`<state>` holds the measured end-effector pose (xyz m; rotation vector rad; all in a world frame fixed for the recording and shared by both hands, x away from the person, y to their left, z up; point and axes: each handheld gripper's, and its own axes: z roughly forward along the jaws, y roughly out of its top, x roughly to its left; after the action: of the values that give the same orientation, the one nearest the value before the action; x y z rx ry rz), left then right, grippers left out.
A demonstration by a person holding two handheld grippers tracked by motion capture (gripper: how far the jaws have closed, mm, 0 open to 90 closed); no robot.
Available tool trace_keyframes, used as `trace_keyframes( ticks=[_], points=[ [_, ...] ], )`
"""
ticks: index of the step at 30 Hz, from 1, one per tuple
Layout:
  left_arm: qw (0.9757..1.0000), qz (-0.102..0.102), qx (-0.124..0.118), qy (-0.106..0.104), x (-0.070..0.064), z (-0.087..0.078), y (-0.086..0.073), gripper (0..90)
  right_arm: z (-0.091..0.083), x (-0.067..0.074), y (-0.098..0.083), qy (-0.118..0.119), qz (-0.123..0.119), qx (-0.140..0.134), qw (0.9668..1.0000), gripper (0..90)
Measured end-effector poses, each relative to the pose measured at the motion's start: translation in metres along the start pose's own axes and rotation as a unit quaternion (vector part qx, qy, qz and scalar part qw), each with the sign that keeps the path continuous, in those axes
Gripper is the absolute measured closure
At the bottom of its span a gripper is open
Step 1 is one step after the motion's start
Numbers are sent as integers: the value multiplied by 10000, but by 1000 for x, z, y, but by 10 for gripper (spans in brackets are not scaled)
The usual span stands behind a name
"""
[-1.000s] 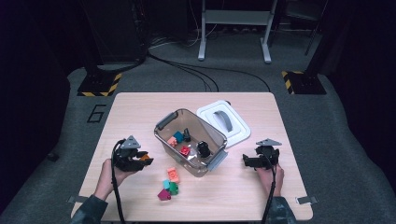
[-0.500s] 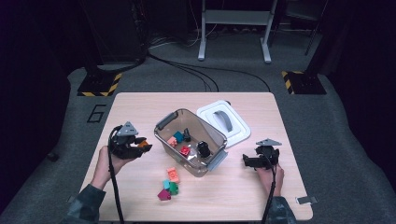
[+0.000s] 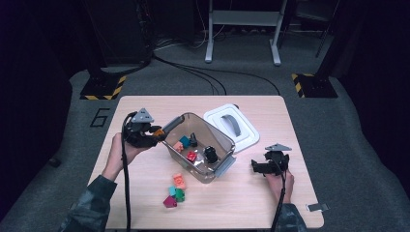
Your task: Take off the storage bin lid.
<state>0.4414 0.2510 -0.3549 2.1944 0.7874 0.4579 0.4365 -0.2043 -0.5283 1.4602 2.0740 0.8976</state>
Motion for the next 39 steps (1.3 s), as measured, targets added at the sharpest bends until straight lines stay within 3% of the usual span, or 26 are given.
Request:
trace_keyframes(
  ticks=[8,18,34,39],
  points=[
    [9998,10,142,-134,-3,18,13,587,0,0,0,-7,-9,2,10000,32],
    [9988,-51,429,-231,-5,41,8,586,0,0,0,-14,4,-2,10000,32],
    [9976,-107,642,-218,-10,53,5,580,0,0,0,-21,15,-8,10000,32],
    [9977,-103,641,-195,-12,50,4,460,0,0,0,-22,14,-8,10000,32]
  ],
)
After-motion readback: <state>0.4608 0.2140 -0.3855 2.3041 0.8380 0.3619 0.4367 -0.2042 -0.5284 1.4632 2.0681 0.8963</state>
